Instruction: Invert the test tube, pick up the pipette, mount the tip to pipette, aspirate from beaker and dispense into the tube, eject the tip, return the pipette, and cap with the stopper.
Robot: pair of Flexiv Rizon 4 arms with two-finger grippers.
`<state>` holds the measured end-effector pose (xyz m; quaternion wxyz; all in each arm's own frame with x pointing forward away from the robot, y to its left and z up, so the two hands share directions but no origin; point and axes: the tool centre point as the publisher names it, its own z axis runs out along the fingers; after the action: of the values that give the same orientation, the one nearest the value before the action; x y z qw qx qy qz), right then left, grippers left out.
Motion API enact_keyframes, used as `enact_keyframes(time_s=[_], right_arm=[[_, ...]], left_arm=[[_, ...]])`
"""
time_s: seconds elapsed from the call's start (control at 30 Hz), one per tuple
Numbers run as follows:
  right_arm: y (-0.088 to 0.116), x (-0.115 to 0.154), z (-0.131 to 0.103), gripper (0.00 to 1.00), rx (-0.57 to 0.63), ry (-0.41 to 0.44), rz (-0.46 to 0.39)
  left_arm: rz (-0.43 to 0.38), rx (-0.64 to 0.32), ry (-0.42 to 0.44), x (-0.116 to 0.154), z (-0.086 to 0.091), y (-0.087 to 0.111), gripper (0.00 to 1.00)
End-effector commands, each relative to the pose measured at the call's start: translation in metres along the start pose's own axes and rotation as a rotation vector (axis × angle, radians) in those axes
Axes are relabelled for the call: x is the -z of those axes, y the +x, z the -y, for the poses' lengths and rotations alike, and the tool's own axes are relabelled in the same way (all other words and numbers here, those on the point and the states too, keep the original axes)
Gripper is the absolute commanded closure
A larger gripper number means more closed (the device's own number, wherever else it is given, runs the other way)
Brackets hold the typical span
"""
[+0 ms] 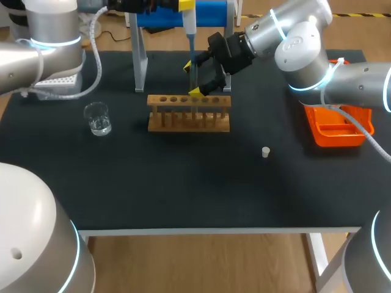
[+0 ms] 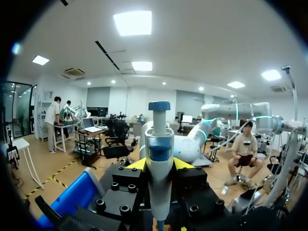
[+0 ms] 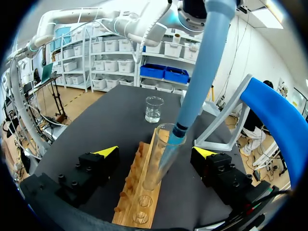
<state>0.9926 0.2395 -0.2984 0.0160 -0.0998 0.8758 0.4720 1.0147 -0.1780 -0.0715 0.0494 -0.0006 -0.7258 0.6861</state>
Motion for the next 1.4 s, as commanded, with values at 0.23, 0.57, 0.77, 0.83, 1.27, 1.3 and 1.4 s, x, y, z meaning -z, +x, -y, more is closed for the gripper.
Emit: enact_keyframes(time_s=[0.23,0.57,0.77,0.83,1.27,1.3,1.4], right_arm=[[0.000,0.001,0.000,0.00,0.000,0.002,0.000],[0.000,0.001,0.000,0.00,0.000,0.002,0.000],[0.000,0.001,0.000,0.00,0.000,0.002,0.000],[0.000,0.001,0.000,0.00,0.000,0.002,0.000],[0.012,0.018,-0.005,0.00,0.012,-0.008,0.010],[0.013,0.022,-0.007,0.00,0.013,-0.012,0.013],[0.018,0.038,-0.013,0.00,0.021,-0.022,0.020]], left_arm=[[0.002,0.004,0.002,0.001,-0.003,-0.001,1.00],[0.002,0.005,0.000,0.001,-0.003,-0.001,1.00],[0.002,0.005,0.000,0.001,-0.003,-0.001,1.00],[0.002,0.005,0.000,0.001,-0.003,-0.001,1.00],[0.002,0.005,0.000,0.001,-0.003,-0.001,1.00],[0.002,0.005,0.000,0.001,-0.003,-0.001,1.00],[0.002,0.005,0.000,0.001,-0.003,-0.001,1.00]])
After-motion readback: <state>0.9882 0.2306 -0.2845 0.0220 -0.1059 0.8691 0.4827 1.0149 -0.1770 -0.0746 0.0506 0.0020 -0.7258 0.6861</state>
